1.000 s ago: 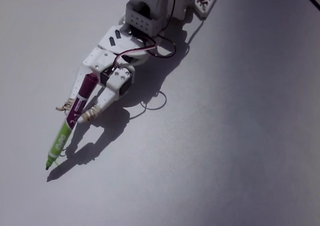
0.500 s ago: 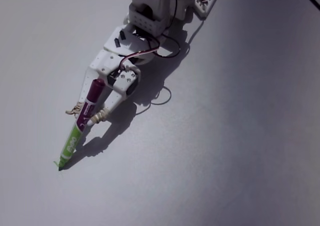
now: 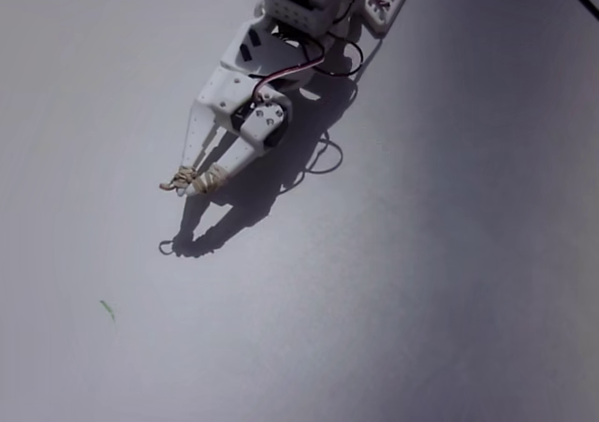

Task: Draw the capital letter X with the green marker.

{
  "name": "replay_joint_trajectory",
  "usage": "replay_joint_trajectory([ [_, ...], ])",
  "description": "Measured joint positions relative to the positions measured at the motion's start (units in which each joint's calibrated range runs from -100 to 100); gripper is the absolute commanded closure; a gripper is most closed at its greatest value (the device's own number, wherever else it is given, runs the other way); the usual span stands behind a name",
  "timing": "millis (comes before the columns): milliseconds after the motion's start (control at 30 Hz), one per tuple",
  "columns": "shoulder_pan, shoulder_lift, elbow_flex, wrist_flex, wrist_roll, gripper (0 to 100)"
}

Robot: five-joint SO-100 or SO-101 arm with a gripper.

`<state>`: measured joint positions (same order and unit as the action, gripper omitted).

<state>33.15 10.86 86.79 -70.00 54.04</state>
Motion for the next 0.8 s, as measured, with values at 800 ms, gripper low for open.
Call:
replay_joint_trajectory([
  [800, -15.1, -51.1, -12.9, 71.0, -29.4, 100],
])
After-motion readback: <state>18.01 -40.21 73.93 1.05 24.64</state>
